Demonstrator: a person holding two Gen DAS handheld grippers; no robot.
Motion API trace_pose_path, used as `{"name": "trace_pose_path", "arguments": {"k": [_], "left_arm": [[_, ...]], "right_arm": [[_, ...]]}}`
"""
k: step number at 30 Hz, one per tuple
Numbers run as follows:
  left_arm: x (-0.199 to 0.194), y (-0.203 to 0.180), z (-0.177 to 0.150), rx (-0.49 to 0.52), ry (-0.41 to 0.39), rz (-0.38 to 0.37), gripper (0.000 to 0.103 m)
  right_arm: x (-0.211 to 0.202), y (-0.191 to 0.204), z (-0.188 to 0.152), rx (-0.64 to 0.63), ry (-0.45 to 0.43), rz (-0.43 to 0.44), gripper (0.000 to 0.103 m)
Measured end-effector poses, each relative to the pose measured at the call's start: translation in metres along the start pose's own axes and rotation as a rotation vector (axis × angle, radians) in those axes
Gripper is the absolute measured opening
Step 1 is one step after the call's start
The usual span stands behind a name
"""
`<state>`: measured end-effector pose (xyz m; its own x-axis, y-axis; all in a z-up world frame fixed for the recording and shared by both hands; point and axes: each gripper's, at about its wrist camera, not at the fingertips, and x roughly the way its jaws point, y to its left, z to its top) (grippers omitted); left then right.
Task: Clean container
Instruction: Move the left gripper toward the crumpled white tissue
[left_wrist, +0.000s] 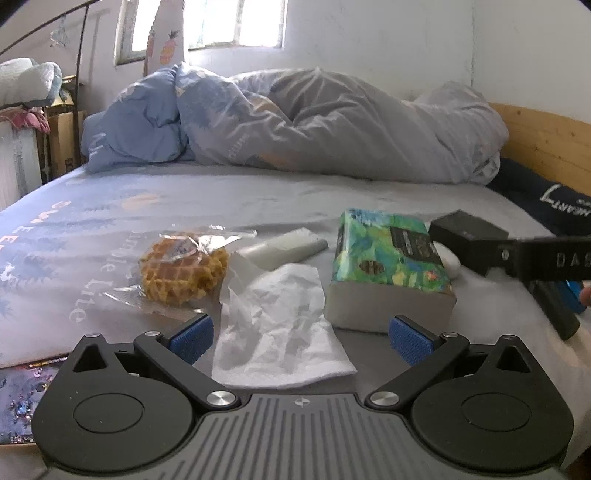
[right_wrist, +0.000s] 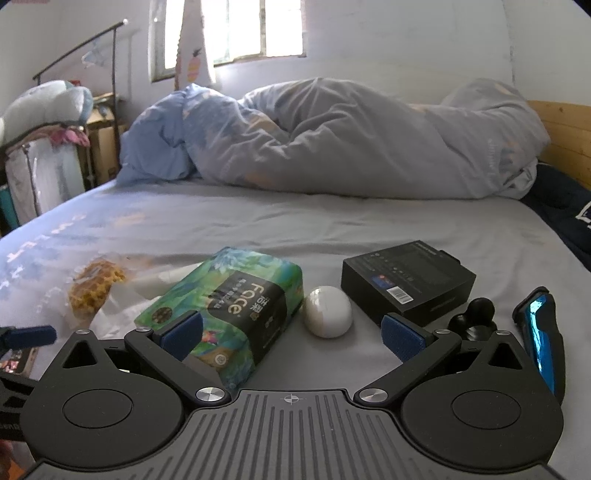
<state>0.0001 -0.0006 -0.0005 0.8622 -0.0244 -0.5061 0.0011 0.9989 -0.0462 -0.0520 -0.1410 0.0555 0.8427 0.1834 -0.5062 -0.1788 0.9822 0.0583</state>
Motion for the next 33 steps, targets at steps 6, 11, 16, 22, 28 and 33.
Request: {"name": "trace_pose_path", "arguments": {"k": [6,11,16,22,28,33], "left_arm": [[0.005,-0.007,-0.004,0.022,0.029,0.001,0.103],[0.010,-0.011,-0.008,0.033,0.054,0.024,0.103],[0.019,-0.007,-0.006,0.008,0.063,0.072,0.103],[0.023,-0.006,-0.007,0.004,0.067,0.091,0.103],[0.030,-0.009,-0.008,0.023,0.085,0.112,0.103],[0.033,-0.006,-0.007,0.015,0.093,0.139,0.103]], "right_arm": [[0.000,-0.001,0.000,0.005,-0.002,-0.001,0.103],[-0.002,-0.006,0.002,0.010,0.000,0.002,0.103],[-0.003,-0.006,0.002,0.013,0.002,0.005,0.103],[-0.001,-0.007,0.002,0.020,0.004,0.004,0.103],[0.004,-0.013,0.004,0.029,0.006,0.008,0.103],[0.009,-0.015,0.007,0.034,0.003,0.012,0.103]]}}
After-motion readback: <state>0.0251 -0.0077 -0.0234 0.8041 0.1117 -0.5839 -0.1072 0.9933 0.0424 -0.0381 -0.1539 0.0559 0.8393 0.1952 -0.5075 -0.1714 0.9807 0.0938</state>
